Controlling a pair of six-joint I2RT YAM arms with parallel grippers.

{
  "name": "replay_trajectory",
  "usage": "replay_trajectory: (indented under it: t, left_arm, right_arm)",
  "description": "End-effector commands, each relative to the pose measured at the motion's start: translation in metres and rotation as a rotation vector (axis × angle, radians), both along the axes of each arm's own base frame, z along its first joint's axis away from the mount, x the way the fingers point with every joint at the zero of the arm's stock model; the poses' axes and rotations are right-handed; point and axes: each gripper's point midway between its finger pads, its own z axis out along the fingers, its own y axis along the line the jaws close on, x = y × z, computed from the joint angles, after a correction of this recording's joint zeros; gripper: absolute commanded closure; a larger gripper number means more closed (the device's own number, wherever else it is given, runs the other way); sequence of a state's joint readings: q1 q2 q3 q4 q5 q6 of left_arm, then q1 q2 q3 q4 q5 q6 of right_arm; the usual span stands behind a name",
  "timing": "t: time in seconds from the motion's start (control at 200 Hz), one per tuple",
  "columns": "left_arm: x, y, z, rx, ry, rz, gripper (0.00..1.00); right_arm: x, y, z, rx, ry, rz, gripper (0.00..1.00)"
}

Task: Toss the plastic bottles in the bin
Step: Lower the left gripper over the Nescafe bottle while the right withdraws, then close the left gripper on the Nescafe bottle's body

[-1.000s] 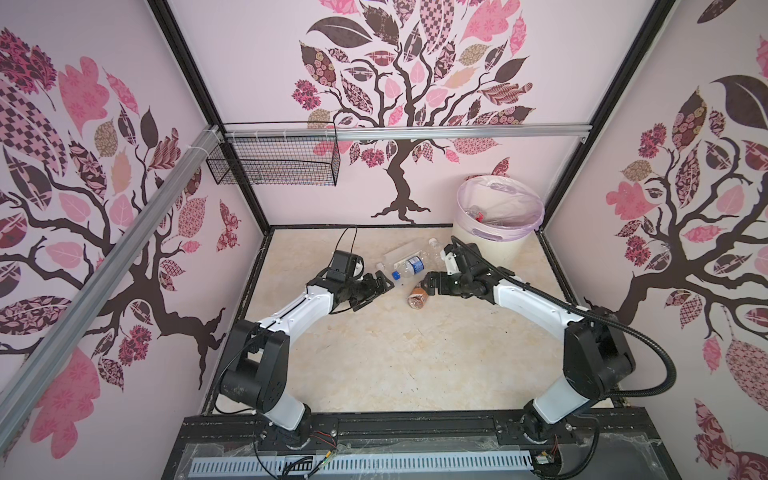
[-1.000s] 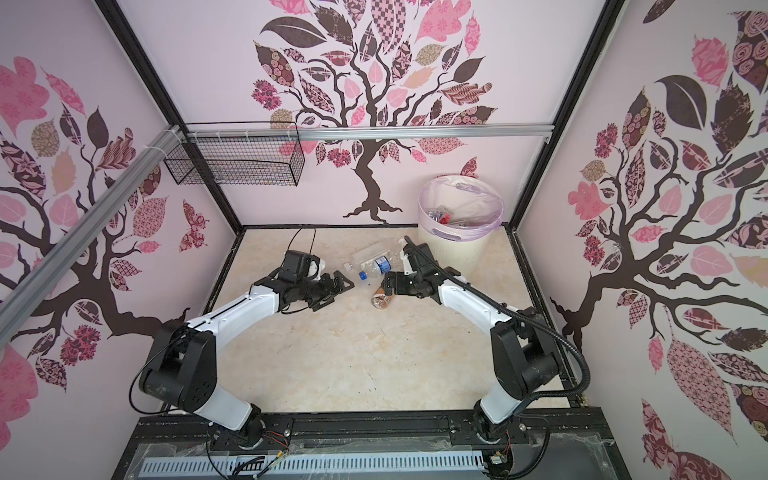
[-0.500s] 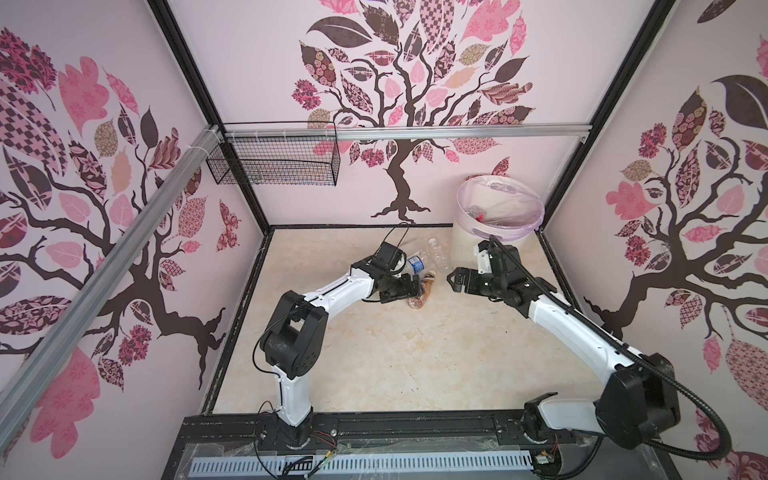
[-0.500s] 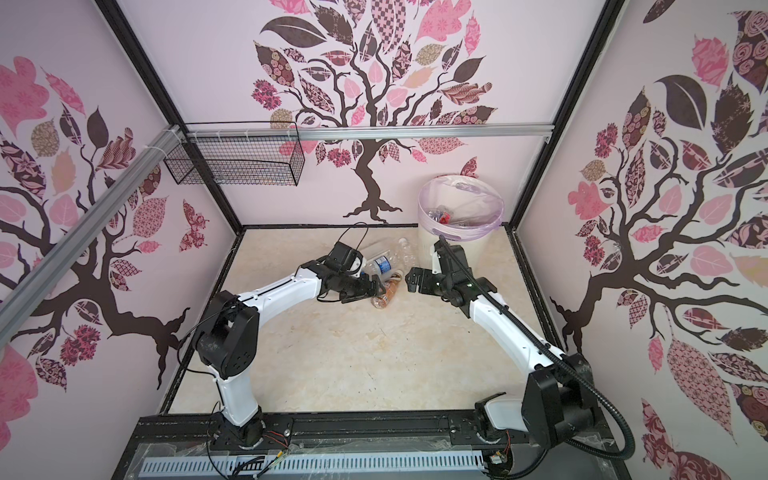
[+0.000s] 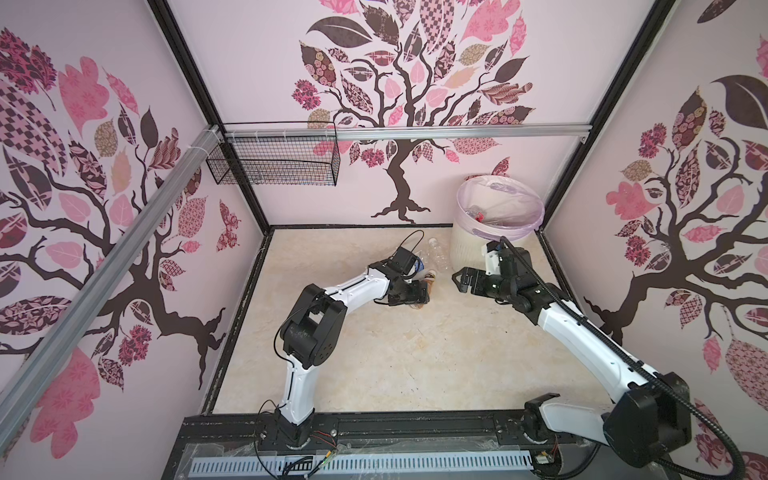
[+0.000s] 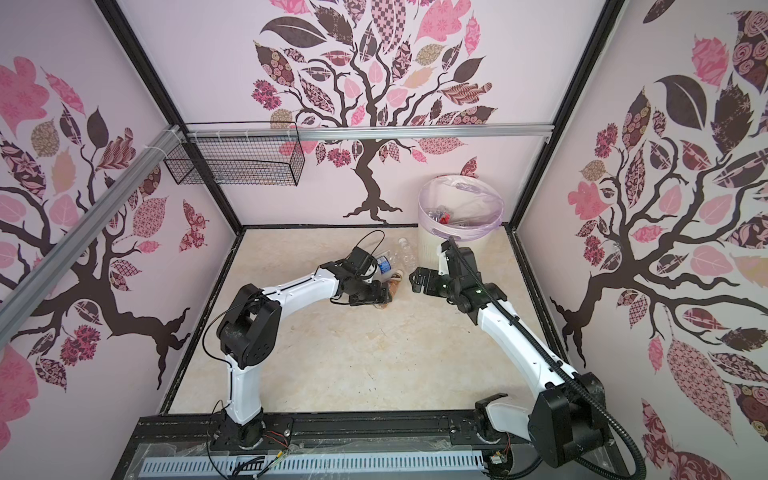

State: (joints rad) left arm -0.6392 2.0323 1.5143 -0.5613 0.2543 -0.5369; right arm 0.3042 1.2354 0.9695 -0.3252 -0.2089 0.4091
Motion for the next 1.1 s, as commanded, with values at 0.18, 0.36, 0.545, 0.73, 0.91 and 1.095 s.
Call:
replay_trajectory:
  t: [0.18, 0.36, 0.545, 0.73, 0.91, 1.095]
  left_arm:
    - [0.015, -0.001, -0.017, 0.039, -0.025, -0.007, 0.2]
    - [0.018, -0.001, -0.02, 0.054, -0.029, -0.006, 0.28]
    - [0.014, -0.009, -0.018, -0.005, -0.027, -0.023, 0.42]
    - [0.013, -0.009, -0.005, -0.038, -0.064, -0.021, 0.48]
    - [0.012, -0.01, 0.006, -0.07, -0.088, -0.021, 0.51]
    - [0.012, -0.009, -0.003, -0.054, -0.067, -0.017, 0.42]
  right_arm:
    - [-0.007, -0.001, 0.02, 0.031, -0.047, 0.005, 0.01]
    - [-0.008, 0.0, 0.022, 0.038, -0.05, 0.009, 0.01]
    - [-0.009, 0.0, 0.021, 0.037, -0.048, 0.01, 0.01]
    - [-0.008, 0.001, 0.02, 0.043, -0.045, 0.014, 0.0]
    - [-0.006, 0.003, 0.018, 0.051, -0.039, 0.017, 0.01]
    - [-0.006, 0.004, 0.016, 0.057, -0.036, 0.019, 0.0]
